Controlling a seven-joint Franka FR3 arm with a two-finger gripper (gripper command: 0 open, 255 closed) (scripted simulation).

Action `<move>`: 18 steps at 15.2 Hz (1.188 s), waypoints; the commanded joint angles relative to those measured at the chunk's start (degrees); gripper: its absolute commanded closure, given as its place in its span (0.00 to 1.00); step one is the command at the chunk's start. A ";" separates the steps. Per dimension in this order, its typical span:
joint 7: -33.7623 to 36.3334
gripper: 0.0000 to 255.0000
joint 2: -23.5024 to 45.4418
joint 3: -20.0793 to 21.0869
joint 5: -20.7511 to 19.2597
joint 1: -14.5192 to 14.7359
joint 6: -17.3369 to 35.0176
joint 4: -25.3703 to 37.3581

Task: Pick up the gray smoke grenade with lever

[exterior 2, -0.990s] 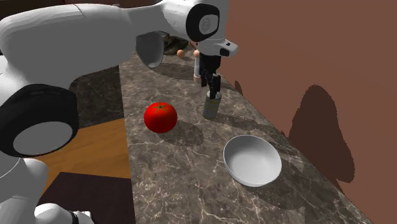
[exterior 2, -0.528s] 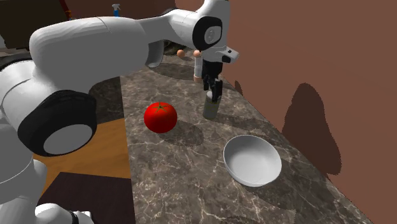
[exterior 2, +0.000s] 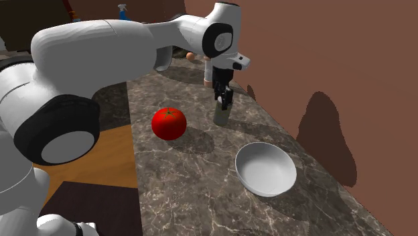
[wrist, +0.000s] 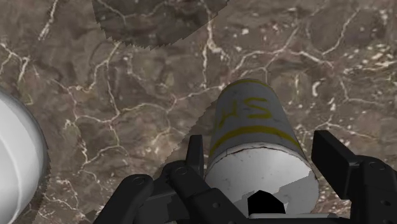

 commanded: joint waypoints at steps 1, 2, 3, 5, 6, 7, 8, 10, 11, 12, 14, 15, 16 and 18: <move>0.00 1.00 0.02 -0.03 -0.01 -0.04 0.00 -0.08; 0.00 1.00 0.03 -0.03 -0.01 -0.02 -0.03 -0.04; -0.01 1.00 0.00 -0.03 0.00 -0.05 0.01 -0.11; 0.01 1.00 0.06 -0.04 -0.03 -0.01 0.00 -0.05; -0.04 1.00 0.13 -0.02 -0.05 0.15 -0.81 0.85; -0.09 1.00 0.24 -0.02 -0.08 0.33 -1.64 1.80; -0.14 1.00 0.36 -0.01 -0.13 0.52 -2.49 2.78; -0.23 1.00 0.67 -0.01 -0.25 0.95 -4.21 4.84; -0.27 1.00 0.86 -0.02 -0.34 1.19 -5.10 5.92; -0.31 1.00 1.08 -0.03 -0.43 1.45 -6.00 7.05; -0.40 1.00 1.59 -0.08 -0.67 2.02 -7.87 9.45; -0.44 1.00 1.89 -0.11 -0.81 2.35 -8.84 10.73; -0.49 1.00 2.23 -0.14 -0.98 2.70 -9.83 12.07; -0.59 1.00 3.01 -0.24 -1.36 3.48 -11.90 14.96</move>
